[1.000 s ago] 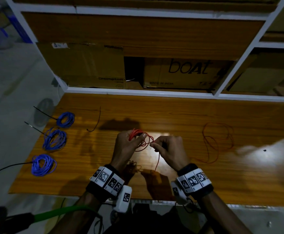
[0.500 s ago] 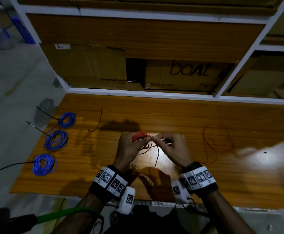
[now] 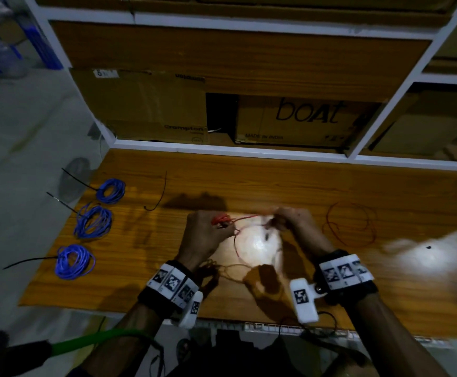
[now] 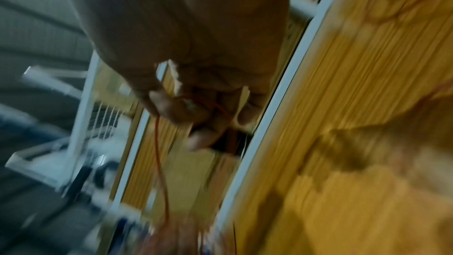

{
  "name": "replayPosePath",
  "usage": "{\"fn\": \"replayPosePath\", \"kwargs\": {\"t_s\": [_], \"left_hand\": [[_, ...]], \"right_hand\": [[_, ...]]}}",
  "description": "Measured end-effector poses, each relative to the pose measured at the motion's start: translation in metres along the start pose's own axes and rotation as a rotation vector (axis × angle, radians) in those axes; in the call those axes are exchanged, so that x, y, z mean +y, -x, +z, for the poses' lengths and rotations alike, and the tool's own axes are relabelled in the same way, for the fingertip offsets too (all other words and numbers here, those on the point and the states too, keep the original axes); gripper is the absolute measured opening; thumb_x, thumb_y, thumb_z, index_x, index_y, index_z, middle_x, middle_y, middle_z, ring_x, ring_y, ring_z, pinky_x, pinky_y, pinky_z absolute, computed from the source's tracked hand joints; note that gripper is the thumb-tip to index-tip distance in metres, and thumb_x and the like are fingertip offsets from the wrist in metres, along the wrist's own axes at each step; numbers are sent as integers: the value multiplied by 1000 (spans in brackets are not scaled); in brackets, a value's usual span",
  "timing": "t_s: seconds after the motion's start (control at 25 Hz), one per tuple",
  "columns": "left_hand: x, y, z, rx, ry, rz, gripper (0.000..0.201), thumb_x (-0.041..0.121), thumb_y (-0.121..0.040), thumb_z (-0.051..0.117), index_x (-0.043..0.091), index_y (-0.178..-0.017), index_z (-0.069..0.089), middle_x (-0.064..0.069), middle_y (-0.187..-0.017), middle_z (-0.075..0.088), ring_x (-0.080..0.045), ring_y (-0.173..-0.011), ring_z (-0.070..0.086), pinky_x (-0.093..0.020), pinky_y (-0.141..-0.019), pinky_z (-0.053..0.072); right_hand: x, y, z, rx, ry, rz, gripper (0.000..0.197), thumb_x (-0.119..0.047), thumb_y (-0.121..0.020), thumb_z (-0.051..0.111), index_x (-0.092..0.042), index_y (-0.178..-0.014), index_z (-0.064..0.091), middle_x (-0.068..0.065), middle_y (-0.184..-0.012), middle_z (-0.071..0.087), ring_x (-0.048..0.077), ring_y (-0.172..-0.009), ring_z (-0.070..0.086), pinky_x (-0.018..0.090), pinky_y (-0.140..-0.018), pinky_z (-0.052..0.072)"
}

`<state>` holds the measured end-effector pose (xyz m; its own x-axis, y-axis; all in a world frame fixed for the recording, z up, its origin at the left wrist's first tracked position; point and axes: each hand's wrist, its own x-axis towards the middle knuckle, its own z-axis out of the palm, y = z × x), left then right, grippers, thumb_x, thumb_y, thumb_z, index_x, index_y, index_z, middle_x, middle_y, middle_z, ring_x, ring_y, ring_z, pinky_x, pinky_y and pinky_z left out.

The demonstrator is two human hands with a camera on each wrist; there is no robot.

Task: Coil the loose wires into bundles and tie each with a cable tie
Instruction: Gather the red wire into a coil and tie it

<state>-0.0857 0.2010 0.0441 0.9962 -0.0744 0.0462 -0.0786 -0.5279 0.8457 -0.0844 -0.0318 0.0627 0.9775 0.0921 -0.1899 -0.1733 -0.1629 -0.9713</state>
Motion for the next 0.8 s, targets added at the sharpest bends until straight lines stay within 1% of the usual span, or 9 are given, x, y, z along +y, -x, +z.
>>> {"fn": "replayPosePath", "kwargs": {"t_s": [0.12, 0.24, 0.28, 0.36, 0.48, 0.56, 0.64, 0.72, 0.8], "left_hand": [[-16, 1, -16, 45, -104, 20, 13, 15, -80, 82, 17, -70, 73, 8, -66, 68, -2, -60, 63, -11, -51, 42], [-23, 4, -20, 39, -208, 66, 14, 15, -78, 83, 14, -71, 72, 3, -66, 68, -11, -61, 65, -22, -52, 48], [-28, 3, -24, 69, -213, 51, 15, 19, -77, 85, 15, -70, 72, 3, -65, 68, -13, -61, 65, -30, -52, 49], [-46, 0, -41, 135, -204, -10, 23, 25, -74, 87, 15, -64, 69, 2, -61, 66, -16, -59, 64, -38, -52, 49], [-57, -1, -60, 180, -223, -72, 24, 21, -75, 86, 12, -61, 68, 2, -58, 64, -14, -54, 60, -31, -48, 45], [-48, -2, -59, 170, -213, -63, 20, 19, -75, 86, 13, -63, 71, 5, -59, 65, -10, -55, 61, -26, -48, 43], [-37, -5, -51, 169, -215, -34, 19, 21, -73, 87, 16, -64, 71, 7, -61, 66, -7, -57, 61, -22, -48, 41], [-33, -8, -46, 203, -219, -23, 22, 21, -72, 87, 17, -61, 68, 6, -58, 63, -7, -54, 58, -20, -47, 35], [-34, -7, -46, 209, -217, -45, 23, 20, -73, 86, 17, -61, 67, 6, -58, 63, -8, -54, 59, -20, -47, 36]], "right_hand": [[-5, 3, -43, -69, 124, -55, 48, -39, -96, 63, -13, -58, 52, 13, -58, 42, 20, -51, 42, 31, -58, 36], [1, 1, -77, -114, 857, -254, 40, -44, -93, 65, -20, -64, 54, -6, -55, 51, 16, -46, 47, 31, -52, 43], [2, 1, -91, -48, 1151, -277, 33, -46, -94, 62, -26, -70, 57, -10, -57, 54, 12, -49, 52, 33, -61, 51], [3, 5, -130, 90, 1578, -183, 33, -49, -99, 50, -31, -71, 56, -11, -57, 53, 10, -52, 51, 41, -86, 48], [2, 18, -172, 202, 1750, -21, 60, -55, -101, 28, -24, -59, 57, -11, -47, 47, 7, -42, 42, 39, -91, 39], [2, 20, -181, 268, 1790, 75, 62, -53, -102, 26, -23, -63, 62, -9, -46, 47, 7, -39, 40, 34, -77, 43], [5, 13, -192, 436, 1627, 167, 70, -60, -100, 25, -16, -62, 65, -2, -46, 50, 13, -37, 45, 29, -58, 42], [9, 6, -205, 492, 1199, 290, 71, -59, -100, 32, -8, -74, 75, 8, -59, 62, 22, -42, 51, 27, -48, 43], [13, 3, -210, 371, 522, 394, 34, -35, -106, 44, -16, -103, 72, 6, -93, 65, 20, -47, 53, 21, -38, 39]]}}
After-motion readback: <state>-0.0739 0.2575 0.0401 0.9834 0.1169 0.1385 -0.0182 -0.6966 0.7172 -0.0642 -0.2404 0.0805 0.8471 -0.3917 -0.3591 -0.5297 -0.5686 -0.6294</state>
